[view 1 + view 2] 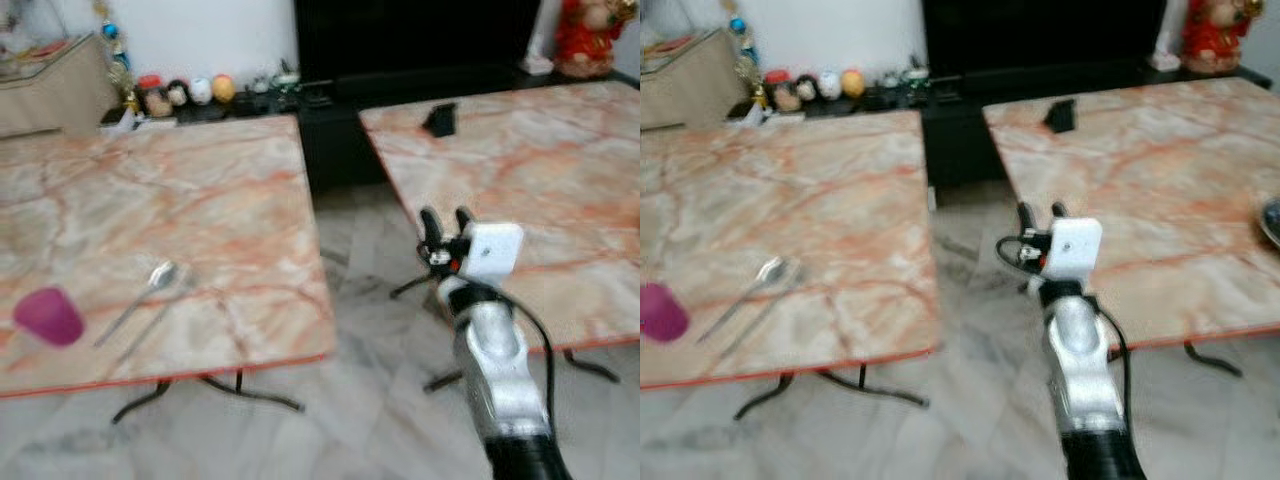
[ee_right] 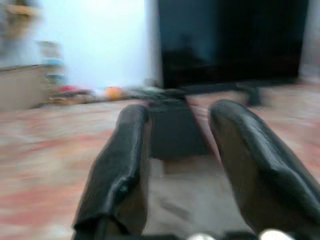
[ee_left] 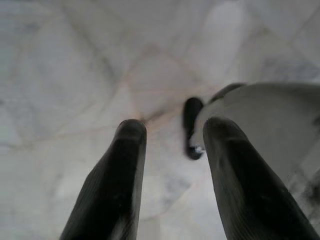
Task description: Setting the table
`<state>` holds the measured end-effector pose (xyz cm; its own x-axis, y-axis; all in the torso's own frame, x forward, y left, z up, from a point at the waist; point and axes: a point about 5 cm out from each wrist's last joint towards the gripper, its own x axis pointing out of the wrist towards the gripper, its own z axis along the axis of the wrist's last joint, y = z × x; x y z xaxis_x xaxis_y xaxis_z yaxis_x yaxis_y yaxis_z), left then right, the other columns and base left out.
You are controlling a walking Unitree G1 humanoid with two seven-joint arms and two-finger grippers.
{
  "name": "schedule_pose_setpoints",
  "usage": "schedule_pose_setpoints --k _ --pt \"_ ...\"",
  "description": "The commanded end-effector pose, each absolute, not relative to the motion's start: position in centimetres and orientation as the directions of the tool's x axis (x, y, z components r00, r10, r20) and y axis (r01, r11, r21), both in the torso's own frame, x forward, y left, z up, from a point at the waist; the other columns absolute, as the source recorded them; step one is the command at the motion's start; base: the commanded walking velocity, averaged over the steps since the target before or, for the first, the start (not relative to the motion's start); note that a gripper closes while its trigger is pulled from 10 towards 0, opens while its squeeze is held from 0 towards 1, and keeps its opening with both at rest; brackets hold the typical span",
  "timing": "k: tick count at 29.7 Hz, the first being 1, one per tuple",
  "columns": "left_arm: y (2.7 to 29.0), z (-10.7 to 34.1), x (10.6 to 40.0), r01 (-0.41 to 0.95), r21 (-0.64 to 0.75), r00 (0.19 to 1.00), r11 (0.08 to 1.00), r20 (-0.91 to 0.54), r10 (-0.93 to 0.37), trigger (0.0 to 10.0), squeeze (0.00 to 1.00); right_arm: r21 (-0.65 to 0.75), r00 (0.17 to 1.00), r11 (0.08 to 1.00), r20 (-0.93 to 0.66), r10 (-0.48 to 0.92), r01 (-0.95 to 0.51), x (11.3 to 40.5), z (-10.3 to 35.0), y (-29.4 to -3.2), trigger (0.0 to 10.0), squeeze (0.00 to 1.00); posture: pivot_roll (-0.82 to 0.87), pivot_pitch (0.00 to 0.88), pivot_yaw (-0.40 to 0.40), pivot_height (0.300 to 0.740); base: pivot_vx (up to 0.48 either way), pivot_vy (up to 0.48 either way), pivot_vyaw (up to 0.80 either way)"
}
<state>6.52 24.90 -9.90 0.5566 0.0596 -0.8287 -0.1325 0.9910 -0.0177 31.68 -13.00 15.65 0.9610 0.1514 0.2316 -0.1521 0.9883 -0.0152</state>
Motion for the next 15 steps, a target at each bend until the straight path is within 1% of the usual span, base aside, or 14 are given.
schedule_pose_setpoints --k 1,5,10,12,15 --pt "24.79 -10.04 6.07 -0.140 -0.021 0.542 0.990 -0.839 0.058 10.0 0.00 -0.037 0.961 0.991 0.244 0.134 -0.129 31.66 15.96 -13.89 10.0 0.00 -0.12 0.000 0.068 0.740 0.000 0.480 0.00" --pt "24.75 -10.05 6.05 -0.139 -0.024 0.542 0.990 -0.839 0.056 10.0 0.00 -0.057 0.956 0.986 0.246 0.163 -0.154 31.39 15.90 -13.57 10.0 0.00 -0.12 0.000 0.066 0.740 0.000 0.480 0.00" --pt "24.72 -10.05 6.04 -0.136 -0.025 0.543 0.990 -0.838 0.053 10.0 0.00 -0.057 0.956 0.986 0.241 0.167 -0.158 31.25 15.75 -13.56 10.0 0.00 -0.12 0.000 0.065 0.740 0.000 0.480 0.00" --pt "24.72 -10.05 6.04 -0.135 -0.025 0.543 0.990 -0.838 0.053 10.0 0.00 -0.058 0.956 0.985 0.239 0.169 -0.160 31.24 15.73 -13.55 10.0 0.00 -0.12 0.000 0.064 0.740 0.000 0.337 0.00" --pt "24.69 -10.04 6.07 -0.123 -0.021 0.544 0.992 -0.838 0.050 10.0 0.00 -0.054 0.956 0.985 0.237 0.171 -0.163 31.20 15.69 -13.60 10.0 0.00 -0.12 0.000 0.064 0.740 0.000 0.000 0.00"
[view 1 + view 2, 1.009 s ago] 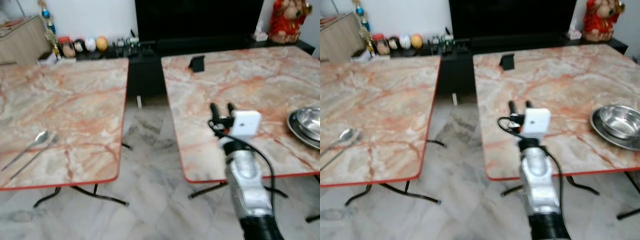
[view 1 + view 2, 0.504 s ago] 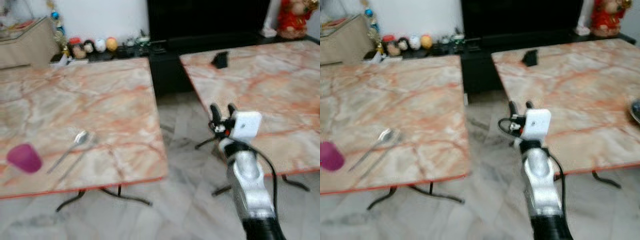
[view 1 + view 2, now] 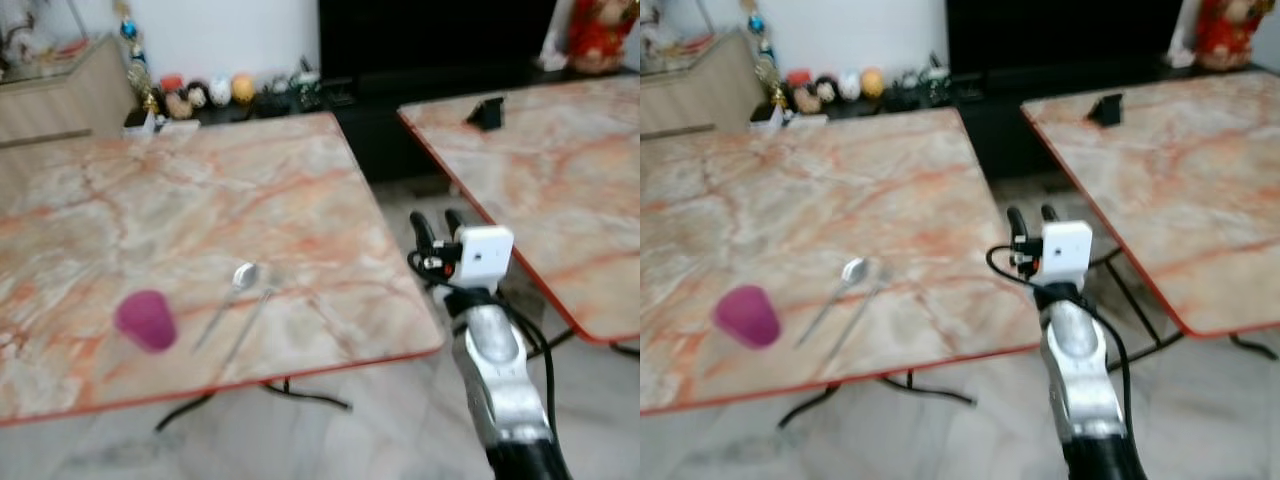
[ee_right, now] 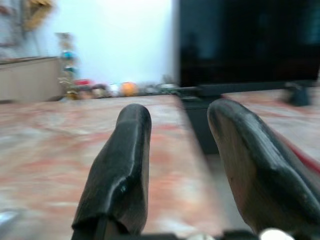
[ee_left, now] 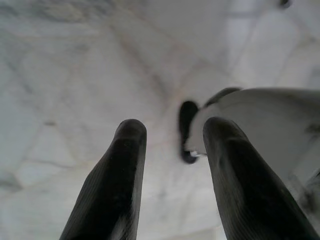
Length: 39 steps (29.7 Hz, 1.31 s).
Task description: Setting the table
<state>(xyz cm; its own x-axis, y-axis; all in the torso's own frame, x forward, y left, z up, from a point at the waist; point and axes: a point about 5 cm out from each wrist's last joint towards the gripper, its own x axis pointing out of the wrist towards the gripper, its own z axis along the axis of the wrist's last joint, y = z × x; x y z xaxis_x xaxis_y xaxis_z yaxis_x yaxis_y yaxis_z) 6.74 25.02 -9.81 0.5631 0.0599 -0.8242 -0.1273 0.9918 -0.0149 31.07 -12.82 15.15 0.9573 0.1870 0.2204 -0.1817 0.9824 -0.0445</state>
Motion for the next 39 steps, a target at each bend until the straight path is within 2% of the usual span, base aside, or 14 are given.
schedule_pose_setpoints --k 1,10,15,17,22,25,27,28,29,30,31,35,39 --pt "24.7 -10.0 6.1 -0.125 -0.021 0.544 0.992 -0.838 0.050 10.0 0.00 -0.054 0.956 0.985 0.237 0.171 -0.163 31.2 15.7 -13.6 10.0 0.00 -0.12 0.000 0.063 0.740 0.000 0.000 0.00" --pt "24.7 -10.1 6.1 -0.125 -0.020 0.543 0.992 -0.838 0.052 10.0 0.00 -0.071 0.967 0.990 0.218 0.134 -0.121 30.8 15.2 -14.6 10.0 0.00 -0.12 0.000 0.060 0.740 0.000 0.000 0.00" --pt "24.7 -10.0 6.1 -0.123 -0.020 0.543 0.992 -0.838 0.051 10.0 0.00 -0.088 0.980 0.991 0.184 -0.080 0.097 29.3 14.2 -18.3 10.0 0.00 -0.11 0.000 0.056 0.740 0.000 0.000 0.00" --pt "24.7 -10.0 6.1 -0.123 -0.020 0.542 0.992 -0.839 0.050 10.0 0.00 -0.093 0.977 0.986 0.176 -0.118 0.136 28.8 13.9 -19.1 10.0 0.00 -0.12 0.000 0.056 0.740 0.000 0.000 0.00" --pt "24.7 -10.0 6.1 -0.119 -0.019 0.542 0.993 -0.839 0.049 10.0 0.00 -0.119 0.939 0.933 0.101 -0.329 0.339 26.2 12.0 -22.5 10.0 0.00 -0.12 0.000 0.056 0.740 0.000 0.000 0.00" --pt "24.7 -10.0 6.1 -0.118 -0.019 0.542 0.993 -0.839 0.048 10.0 0.00 -0.130 0.920 0.911 0.077 -0.384 0.391 25.6 11.4 -23.2 10.0 0.00 -0.12 0.000 0.055 0.740 0.000 0.000 0.00" --pt "24.7 -10.0 6.1 -0.117 -0.019 0.543 0.993 -0.838 0.048 10.0 0.00 -0.162 0.852 0.840 0.018 -0.523 0.519 24.1 10.1 -24.9 10.0 0.00 -0.12 0.000 0.054 0.740 0.000 0.000 0.00" --pt "24.7 -10.0 6.1 -0.117 -0.019 0.543 0.993 -0.838 0.048 10.0 0.00 -0.162 0.852 0.840 0.018 -0.523 0.519 24.1 10.1 -24.9 10.0 0.00 -0.12 0.000 0.054 0.740 0.000 0.000 0.00" --pt "24.7 -10.0 6.1 -0.117 -0.019 0.544 0.993 -0.838 0.048 10.0 0.00 -0.156 0.802 0.796 -0.036 -0.596 0.585 23.3 9.2 -25.9 10.0 0.00 -0.12 0.000 0.053 0.740 0.000 0.000 0.00" --pt "24.7 -10.0 6.1 -0.117 -0.019 0.544 0.993 -0.838 0.048 10.0 0.00 -0.156 0.802 0.796 -0.036 -0.596 0.585 23.3 9.2 -25.9 10.0 0.00 -0.12 0.000 0.053 0.740 0.000 0.000 0.00" --pt "24.7 -10.0 6.1 -0.116 -0.019 0.544 0.993 -0.837 0.048 10.0 0.00 -0.170 0.759 0.761 -0.090 -0.644 0.626 22.5 8.1 -26.6 10.0 0.00 -0.12 0.000 0.053 0.740 0.000 0.000 0.00" --pt "24.7 -10.0 6.1 -0.116 -0.020 0.545 0.993 -0.837 0.047 10.0 0.00 -0.108 0.641 0.695 -0.306 -0.704 0.711 21.0 4.4 -27.4 10.0 0.00 -0.12 0.000 0.051 0.740 0.000 0.000 0.00" --pt "24.6 -10.0 6.1 -0.119 -0.020 0.546 0.993 -0.836 0.049 10.0 0.00 -0.100 0.603 0.687 -0.399 -0.691 0.720 20.6 2.6 -27.4 10.0 0.00 -0.11 0.000 0.049 0.740 0.000 0.000 0.00"
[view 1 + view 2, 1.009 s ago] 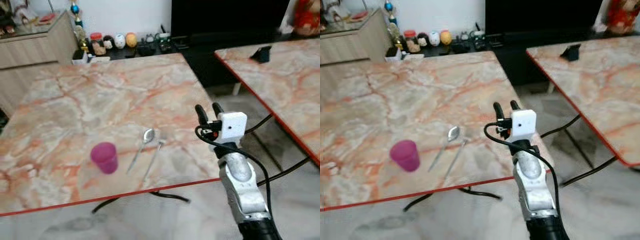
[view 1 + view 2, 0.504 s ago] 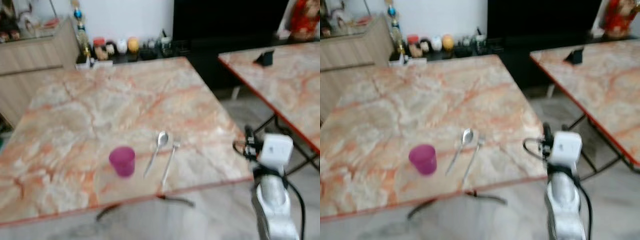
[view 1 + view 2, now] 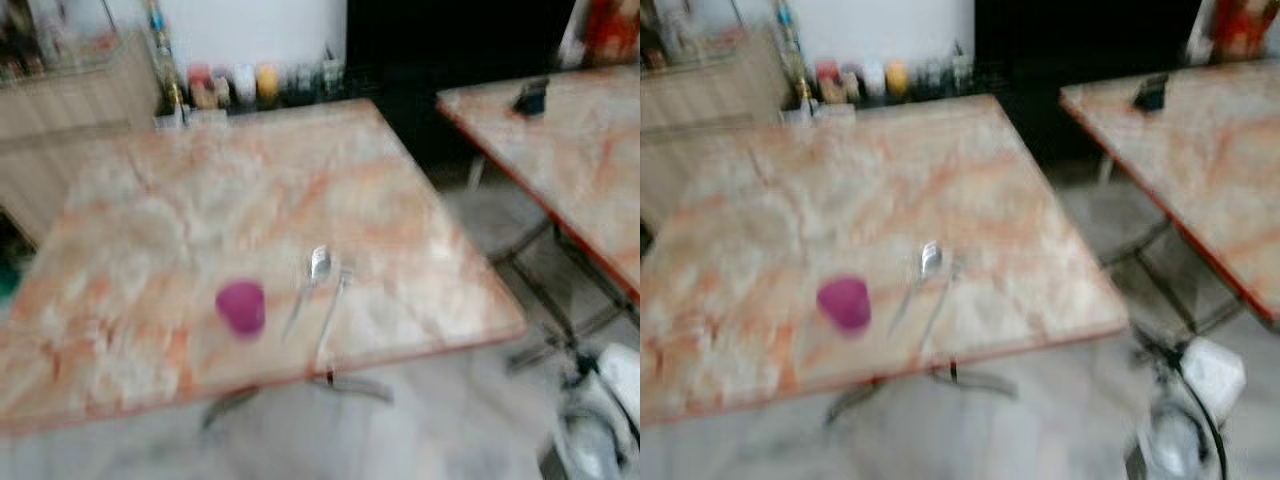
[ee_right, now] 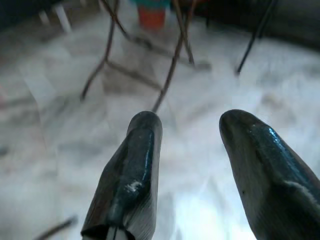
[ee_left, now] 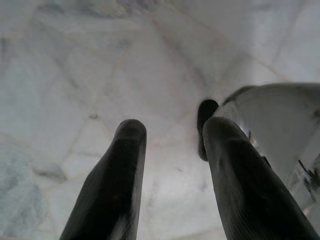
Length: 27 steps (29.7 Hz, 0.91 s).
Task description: Setting the table
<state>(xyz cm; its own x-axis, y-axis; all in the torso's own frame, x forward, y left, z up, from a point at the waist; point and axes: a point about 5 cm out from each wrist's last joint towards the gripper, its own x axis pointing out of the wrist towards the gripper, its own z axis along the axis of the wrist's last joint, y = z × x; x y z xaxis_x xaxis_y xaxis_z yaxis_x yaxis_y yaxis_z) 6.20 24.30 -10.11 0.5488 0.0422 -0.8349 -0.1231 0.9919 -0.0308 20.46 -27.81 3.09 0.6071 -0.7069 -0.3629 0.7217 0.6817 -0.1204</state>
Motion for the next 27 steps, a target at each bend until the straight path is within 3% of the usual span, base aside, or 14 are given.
schedule_pose_setpoints --k 1,7,12,16,23,27 --pt "24.6 -10.0 6.2 -0.120 -0.020 0.547 0.993 -0.836 0.049 10.0 0.00 -0.104 0.595 0.686 -0.417 -0.687 0.720 20.6 2.2 -27.3 10.0 0.00 -0.11 0.000 0.049 0.740 0.000 0.000 0.00" --pt "24.7 -10.0 6.1 -0.121 -0.020 0.546 0.992 -0.836 0.050 10.0 0.00 -0.094 0.598 0.735 -0.517 -0.612 0.671 21.0 -0.1 -26.5 10.0 0.00 -0.12 0.000 0.053 0.740 0.000 0.000 0.00" --pt "24.7 -10.0 6.1 -0.126 -0.020 0.546 0.992 -0.836 0.052 10.0 0.00 -0.063 0.630 0.849 -0.642 -0.437 0.524 21.8 -3.0 -24.2 10.0 0.00 -0.11 0.000 0.053 0.740 0.000 0.000 0.00" --pt "24.7 -10.0 6.2 -0.131 -0.020 0.548 0.991 -0.835 0.055 10.0 0.00 -0.115 0.624 0.919 -0.702 -0.343 0.377 21.7 -4.7 -22.9 10.0 0.00 -0.11 0.000 0.055 0.740 0.000 0.000 0.00" --pt "24.7 -10.0 6.1 -0.136 -0.019 0.548 0.990 -0.835 0.060 10.0 0.00 -0.158 0.592 0.980 -0.781 -0.199 0.120 20.3 -6.9 -20.9 10.0 0.00 -0.10 0.000 0.054 0.740 0.000 0.000 0.00" --pt "24.6 -10.0 6.1 -0.137 -0.020 0.549 0.990 -0.834 0.059 10.0 0.00 -0.151 0.580 0.987 -0.801 -0.150 0.046 19.2 -7.6 -20.3 10.0 0.00 -0.09 0.000 0.053 0.740 0.000 0.000 0.00"
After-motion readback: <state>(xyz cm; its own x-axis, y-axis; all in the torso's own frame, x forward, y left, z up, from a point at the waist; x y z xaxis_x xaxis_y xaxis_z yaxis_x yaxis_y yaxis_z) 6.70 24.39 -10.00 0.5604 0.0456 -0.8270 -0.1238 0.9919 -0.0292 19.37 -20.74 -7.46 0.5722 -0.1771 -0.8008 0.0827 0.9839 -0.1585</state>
